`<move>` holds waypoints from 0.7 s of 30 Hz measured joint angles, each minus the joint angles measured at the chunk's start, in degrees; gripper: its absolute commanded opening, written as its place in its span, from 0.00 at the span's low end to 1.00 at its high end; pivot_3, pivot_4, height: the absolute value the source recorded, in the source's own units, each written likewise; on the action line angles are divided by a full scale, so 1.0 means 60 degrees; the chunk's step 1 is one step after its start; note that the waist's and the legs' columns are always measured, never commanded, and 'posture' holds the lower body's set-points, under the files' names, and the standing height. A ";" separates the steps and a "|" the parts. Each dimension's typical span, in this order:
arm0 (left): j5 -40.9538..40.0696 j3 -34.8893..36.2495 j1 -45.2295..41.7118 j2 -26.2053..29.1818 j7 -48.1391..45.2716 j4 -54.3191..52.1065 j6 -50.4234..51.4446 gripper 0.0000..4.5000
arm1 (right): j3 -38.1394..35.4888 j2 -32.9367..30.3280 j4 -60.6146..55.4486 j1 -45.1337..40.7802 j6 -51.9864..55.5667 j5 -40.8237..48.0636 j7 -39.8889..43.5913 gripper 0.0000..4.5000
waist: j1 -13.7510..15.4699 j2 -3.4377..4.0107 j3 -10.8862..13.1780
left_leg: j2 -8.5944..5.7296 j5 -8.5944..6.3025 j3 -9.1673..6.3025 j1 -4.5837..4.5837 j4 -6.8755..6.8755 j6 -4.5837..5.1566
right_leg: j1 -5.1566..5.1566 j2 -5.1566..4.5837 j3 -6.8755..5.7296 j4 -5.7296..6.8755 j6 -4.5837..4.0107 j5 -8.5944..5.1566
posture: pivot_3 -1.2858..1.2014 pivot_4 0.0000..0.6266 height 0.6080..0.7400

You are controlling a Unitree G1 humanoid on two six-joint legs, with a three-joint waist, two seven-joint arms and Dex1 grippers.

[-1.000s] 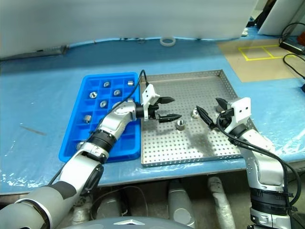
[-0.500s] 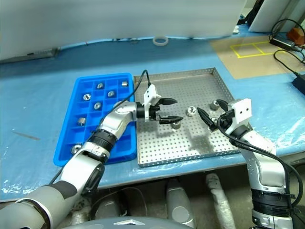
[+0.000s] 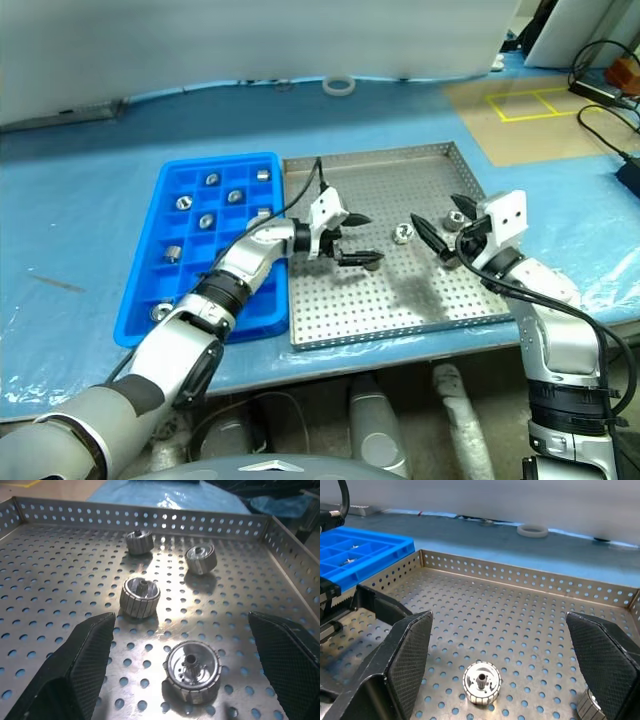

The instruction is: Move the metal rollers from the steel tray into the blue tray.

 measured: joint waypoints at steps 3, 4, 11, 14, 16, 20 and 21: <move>0.0327 -0.0148 -0.0366 -0.0103 0.0073 0.0434 -0.0112 0.99 | 0.0000 -0.0024 0.0006 0.0011 -0.0008 -0.0014 0.0004 1.00 | -0.0005 0.0000 0.0000 | -0.0005 -0.0004 0.0000 0.0000 0.0000 0.0007 | 0.0002 -0.0005 0.0000 -0.0006 0.0000 0.0000 | 0.27 0.24 1.00; 0.0402 -0.0187 -0.0426 -0.0162 0.0089 0.0575 -0.0143 0.99 | -0.0002 -0.0037 0.0005 0.0021 -0.0012 -0.0017 0.0000 1.00 | -0.0011 0.0000 0.0000 | -0.0006 -0.0005 0.0000 0.0000 0.0000 0.0009 | 0.0002 -0.0005 0.0000 -0.0007 0.0000 0.0000 | 0.27 0.24 1.00; 0.1286 -0.0803 -0.0687 -0.0517 0.0122 0.1892 -0.0275 0.99 | -0.0013 -0.0046 -0.0127 0.0589 -0.0022 -0.0086 -0.0214 1.00 | -0.0101 0.0000 0.0000 | -0.0017 -0.0012 0.0000 -0.0009 0.0002 0.0020 | 0.0001 -0.0015 -0.0001 -0.0024 0.0002 -0.0001 | 0.25 0.24 1.00; 0.1689 -0.1038 -0.0908 -0.0540 0.0156 0.2205 -0.0571 0.91 | -0.0039 -0.0046 -0.0378 0.0829 -0.0022 -0.0084 -0.0341 1.00 | -0.0231 0.0000 0.0000 | -0.0033 -0.0015 -0.0001 -0.0010 0.0004 0.0023 | 0.0005 -0.0035 -0.0004 -0.0028 0.0008 -0.0004 | 0.24 0.24 1.00; 0.1813 -0.1062 -0.1046 -0.0607 0.0183 0.2328 -0.0590 0.79 | -0.0056 -0.0046 -0.0468 0.0852 -0.0022 -0.0083 -0.0375 1.00 | -0.0298 0.0000 0.0000 | -0.0056 -0.0020 -0.0001 -0.0005 0.0007 0.0031 | 0.0013 -0.0060 -0.0004 -0.0027 0.0053 -0.0031 | 0.24 0.24 1.00; 0.1648 -0.0721 -0.1046 -0.0874 0.0364 0.2453 -0.0500 0.50 | -0.0020 0.0041 -0.0648 0.0826 -0.0019 -0.0051 -0.0427 1.00 | -0.0492 0.0000 0.0000 | -0.0131 -0.0041 -0.0005 -0.0029 0.0023 0.0071 | 0.0013 -0.0135 -0.0007 -0.0031 0.0067 -0.0037 | 0.24 0.24 1.00; 0.1516 -0.0542 -0.1054 -0.0911 0.0444 0.2452 -0.0411 0.50 | 0.0005 0.0097 -0.0648 0.0799 -0.0017 -0.0034 -0.0421 1.00 | -0.0533 0.0000 0.0000 | -0.0134 -0.0050 -0.0005 -0.0043 0.0039 0.0087 | 0.0011 -0.0141 -0.0007 -0.0040 0.0048 -0.0025 | 0.24 0.24 1.00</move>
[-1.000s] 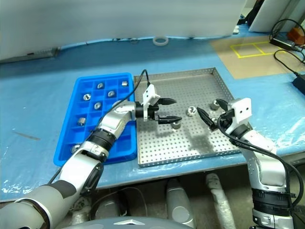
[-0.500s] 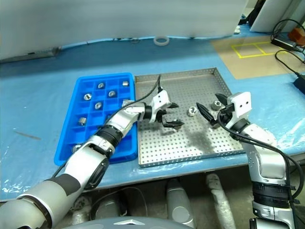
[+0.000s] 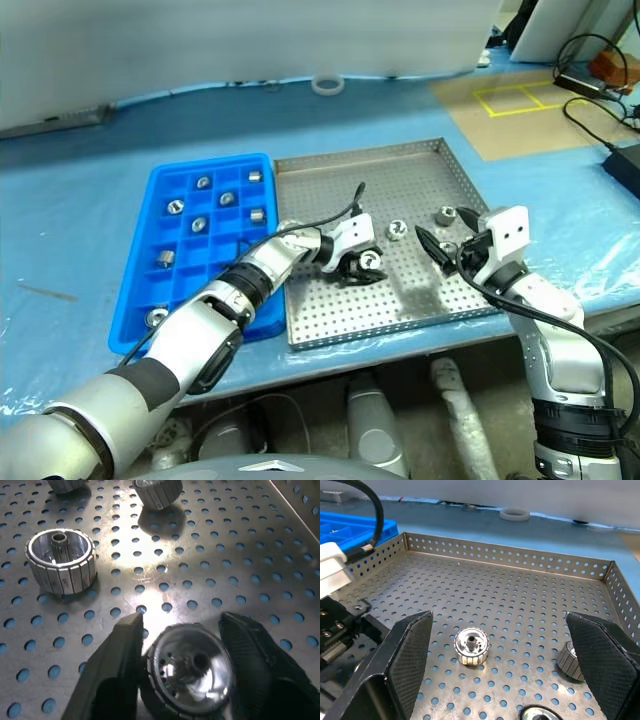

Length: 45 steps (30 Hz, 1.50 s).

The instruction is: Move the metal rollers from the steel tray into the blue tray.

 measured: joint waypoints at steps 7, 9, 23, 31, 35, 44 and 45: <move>-0.1519 0.1700 0.0362 0.0342 0.0527 -0.1817 0.1296 0.50 | 0.0912 0.0178 0.0543 -0.1111 0.0119 0.0124 0.0821 1.00 | -0.0088 -0.0002 0.0002 | -0.0013 -0.0001 -0.0020 -0.0023 0.0012 0.0045 | -0.0002 -0.0022 -0.0028 -0.0001 -0.0033 0.0021 | 0.33 0.24 1.00; -0.1841 0.1967 0.0939 0.0538 0.0722 -0.3079 0.1682 0.50 | 0.1166 0.0277 0.0908 -0.1600 0.0180 0.0192 0.1144 1.00 | -0.0017 0.0000 0.0001 | -0.0003 0.0006 -0.0025 -0.0024 0.0007 0.0056 | -0.0003 -0.0020 -0.0046 0.0001 -0.0036 0.0023 | 0.35 0.24 1.00; -0.2739 0.3860 0.6922 0.2377 0.4166 -1.2632 0.4695 0.50 | 0.4076 0.1610 0.4401 -0.5275 -0.0193 -0.0081 0.4948 1.00 | 0.2046 -0.0001 0.0022 | 0.0124 0.0058 -0.0044 -0.0013 -0.0039 -0.0049 | -0.0017 0.0028 -0.0124 0.0066 -0.0052 0.0015 | 0.53 0.24 1.00; -0.2868 0.3941 0.8867 0.2582 0.5245 -1.4295 0.5525 0.50 | 0.4413 0.2457 0.6064 -0.6021 -0.1058 -0.0480 0.5922 1.00 | 0.3140 -0.0003 0.0024 | 0.0103 0.0053 -0.0028 0.0020 -0.0054 -0.0088 | 0.0003 0.0023 -0.0104 0.0069 -0.0051 0.0014 | 0.57 0.24 1.00; -0.2939 0.3717 0.8923 0.2538 0.5450 -1.4374 0.5539 0.50 | 0.4419 0.2648 0.6347 -0.6160 -0.1260 -0.0625 0.6117 1.00 | 0.3214 -0.0003 0.0024 | 0.0121 0.0075 -0.0043 0.0033 -0.0073 -0.0125 | 0.0002 0.0031 -0.0096 0.0088 -0.0050 0.0015 | 0.57 0.24 1.00; -0.2999 0.3000 0.8295 0.3009 0.5241 -1.3539 0.5665 0.59 | 0.4298 0.2443 0.6314 -0.6068 -0.1323 -0.0802 0.5969 1.00 | 0.3169 -0.0004 0.0023 | 0.0153 0.0113 -0.0042 0.0053 -0.0143 -0.0184 | -0.0025 0.0084 -0.0069 0.0088 -0.0049 0.0014 | 0.53 0.24 1.00; -0.2976 0.2953 0.8304 0.3064 0.5234 -1.3346 0.5704 0.64 | 0.4238 0.2405 0.6298 -0.6023 -0.1319 -0.0802 0.5907 1.00 | 0.3163 -0.0004 0.0023 | 0.0156 0.0114 -0.0041 0.0052 -0.0143 -0.0186 | -0.0029 0.0089 -0.0068 0.0088 -0.0050 0.0014 | 0.53 0.24 1.00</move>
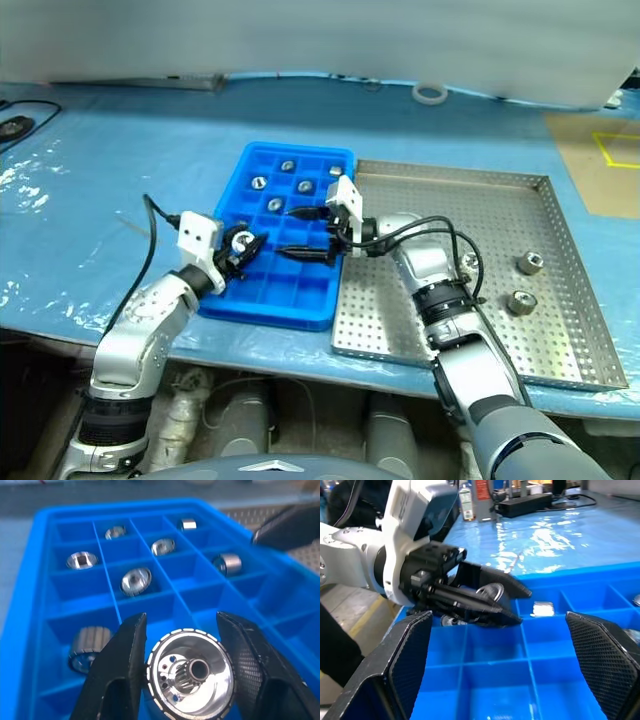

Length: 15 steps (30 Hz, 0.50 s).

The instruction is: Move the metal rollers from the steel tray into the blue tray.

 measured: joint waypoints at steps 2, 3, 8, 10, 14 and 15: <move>0.0045 -0.0058 -0.0035 0.0129 0.0021 0.0223 0.0009 0.79 | -0.0131 -0.0057 -0.0048 0.0092 0.0007 0.0000 -0.0110 1.00 | -0.0012 0.0000 0.0000 | 0.0009 0.0002 0.0001 0.0001 0.0000 -0.0003 | -0.0004 0.0015 0.0003 0.0001 0.0000 0.0000 | 0.53 0.24 1.00; 0.0052 -0.0073 -0.0047 0.0173 0.0034 0.0267 0.0012 0.86 | -0.0187 -0.0092 -0.0104 0.0144 0.0011 0.0000 -0.0171 1.00 | -0.0018 0.0000 0.0000 | 0.0010 0.0003 0.0002 0.0005 -0.0002 -0.0005 | -0.0004 0.0017 0.0004 0.0001 -0.0001 0.0000 | 0.53 0.24 1.00; -0.0237 -0.0097 -0.0605 0.0262 -0.0309 0.0734 -0.0014 0.99 | -0.0746 -0.0378 -0.0455 0.0420 0.0177 0.0045 -0.0820 1.00 | -0.0014 0.0000 0.0000 | 0.0011 0.0018 0.0006 0.0020 -0.0004 -0.0028 | -0.0001 0.0035 0.0040 0.0021 -0.0003 0.0002 | 0.49 0.24 1.00; -0.0670 -0.0063 -0.1209 0.0266 -0.0845 0.1004 -0.0171 0.99 | -0.1221 -0.0635 -0.0646 0.0494 0.0293 0.0105 -0.1248 1.00 | 0.0010 0.0000 0.0000 | 0.0003 0.0021 0.0011 0.0029 -0.0001 -0.0031 | 0.0008 0.0037 0.0057 0.0024 -0.0012 0.0007 | 0.47 0.24 1.00; -0.1442 -0.0173 -0.2200 0.0283 -0.2090 0.1276 -0.0386 0.99 | -0.1951 -0.1199 -0.0999 0.0818 0.0161 0.0018 -0.2174 1.00 | -0.0129 -0.0002 -0.0001 | -0.0004 0.0021 0.0032 0.0063 0.0000 -0.0031 | 0.0023 0.0040 0.0081 0.0024 -0.0012 0.0009 | 0.43 0.24 1.00; -0.1631 -0.0312 -0.2408 0.0331 -0.2558 0.1420 -0.0421 0.99 | -0.2145 -0.1324 -0.1055 0.0943 0.0029 -0.0136 -0.2593 1.00 | -0.0187 -0.0003 -0.0002 | -0.0002 0.0026 0.0033 0.0061 -0.0002 -0.0037 | 0.0019 0.0046 0.0082 0.0023 -0.0012 0.0009 | 0.43 0.24 1.00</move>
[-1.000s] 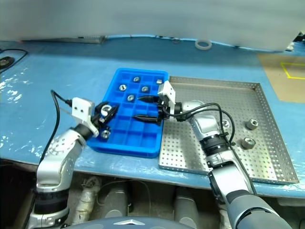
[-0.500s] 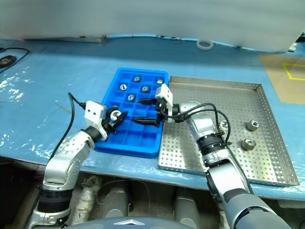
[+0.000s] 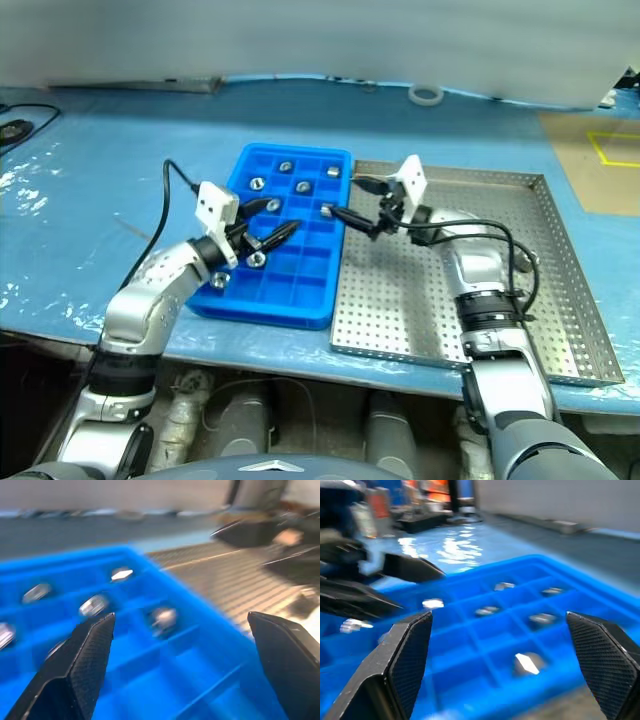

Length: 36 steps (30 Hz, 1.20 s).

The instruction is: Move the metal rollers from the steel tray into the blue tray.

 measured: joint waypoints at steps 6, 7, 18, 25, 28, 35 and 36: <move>-0.0164 -0.0877 -0.0930 0.0010 -0.1847 0.1575 -0.0675 0.99 | -0.0758 -0.0673 -0.1043 0.1261 0.0078 -0.0259 -0.1368 1.00 | -0.0436 0.0001 0.0000 | 0.0014 0.0000 0.0007 0.0005 -0.0018 0.0005 | -0.0021 0.0039 0.0009 -0.0008 0.0001 0.0000 | 0.39 0.24 1.00; -0.0137 -0.0957 -0.1085 -0.0058 -0.1992 0.1806 -0.0860 0.99 | -0.0773 -0.0782 -0.1201 0.1439 0.0143 -0.0345 -0.1537 1.00 | -0.0490 0.0001 0.0000 | 0.0013 0.0000 0.0007 0.0006 -0.0018 0.0005 | -0.0019 0.0038 0.0008 -0.0008 0.0001 0.0000 | 0.38 0.24 1.00; 0.0471 -0.1426 -0.1893 -0.0658 -0.2548 0.3769 -0.2434 0.99 | -0.1004 -0.1736 -0.0840 0.1932 0.3004 -0.0988 -0.3229 1.00 | -0.0929 0.0004 -0.0002 | 0.0010 -0.0004 0.0021 0.0018 -0.0001 0.0010 | -0.0015 0.0045 0.0008 -0.0007 0.0004 0.0009 | 0.38 0.24 1.00; 0.0637 -0.1443 -0.1690 -0.0438 -0.2566 0.3782 -0.2593 1.00 | -0.0487 -0.1805 -0.0757 0.1902 0.4069 -0.0945 -0.2590 0.85 | -0.0830 0.0007 -0.0005 | 0.0011 -0.0009 0.0024 0.0025 0.0002 0.0021 | -0.0003 0.0042 0.0007 -0.0009 0.0002 0.0009 | 0.39 0.24 1.00; 0.0652 -0.1427 -0.1634 -0.0366 -0.2504 0.3717 -0.2594 1.00 | -0.0301 -0.1814 -0.0774 0.1863 0.4080 -0.0974 -0.2328 0.63 | -0.0823 0.0004 -0.0006 | 0.0013 -0.0012 0.0024 0.0041 0.0011 0.0022 | 0.0015 0.0040 0.0006 -0.0009 0.0001 0.0010 | 0.40 0.24 1.00; 0.0416 -0.0793 -0.1251 -0.0017 -0.2014 0.3127 -0.2384 1.00 | -0.0186 -0.1244 -0.0496 0.1241 0.3546 -0.0740 -0.1678 0.37 | -0.0851 0.0005 -0.0005 | 0.0015 -0.0007 0.0030 0.0040 0.0006 0.0015 | -0.0014 0.0043 0.0010 0.0005 -0.0013 0.0019 | 0.45 0.24 1.00; 0.0287 -0.0578 -0.1177 0.0011 -0.1892 0.2908 -0.2269 1.00 | -0.0206 -0.0970 -0.0501 0.1004 0.3362 -0.0556 -0.1528 0.37 | -0.0857 0.0005 -0.0005 | 0.0017 -0.0006 0.0032 0.0034 0.0006 0.0013 | -0.0027 0.0043 0.0010 0.0015 -0.0013 0.0019 | 0.45 0.24 1.00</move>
